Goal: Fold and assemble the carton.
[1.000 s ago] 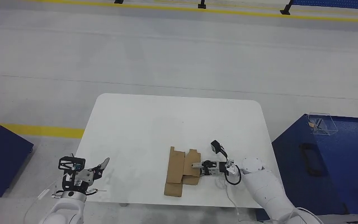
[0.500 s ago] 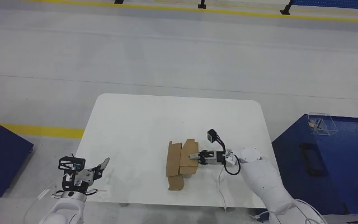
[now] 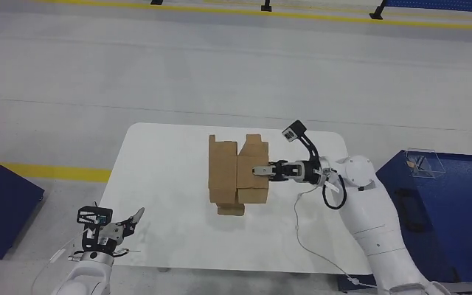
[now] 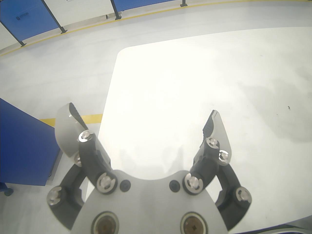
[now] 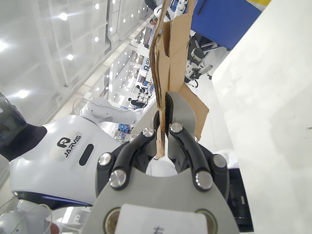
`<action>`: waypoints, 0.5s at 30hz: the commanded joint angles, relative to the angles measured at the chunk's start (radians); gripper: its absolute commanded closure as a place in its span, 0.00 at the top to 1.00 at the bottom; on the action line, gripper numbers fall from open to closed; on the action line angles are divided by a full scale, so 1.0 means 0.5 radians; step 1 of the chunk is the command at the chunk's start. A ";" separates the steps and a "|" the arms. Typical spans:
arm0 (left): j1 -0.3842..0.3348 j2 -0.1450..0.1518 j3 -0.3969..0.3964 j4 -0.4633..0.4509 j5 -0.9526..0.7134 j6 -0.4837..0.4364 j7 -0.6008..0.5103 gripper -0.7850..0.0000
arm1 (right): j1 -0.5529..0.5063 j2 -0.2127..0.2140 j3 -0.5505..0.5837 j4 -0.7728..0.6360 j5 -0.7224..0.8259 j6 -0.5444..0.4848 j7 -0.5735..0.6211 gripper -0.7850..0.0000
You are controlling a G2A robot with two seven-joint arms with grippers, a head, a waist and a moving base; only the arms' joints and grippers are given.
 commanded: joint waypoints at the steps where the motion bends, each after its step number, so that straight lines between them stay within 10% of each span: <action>1: 0.000 0.000 0.000 0.000 0.000 0.000 0.000 1.00 | -0.067 0.016 0.049 -0.276 -0.042 0.071 -0.067 0.00; 15: 0.000 0.000 0.000 0.000 0.000 0.000 0.000 1.00 | -0.251 0.070 0.249 -0.776 0.036 0.203 -0.109 0.00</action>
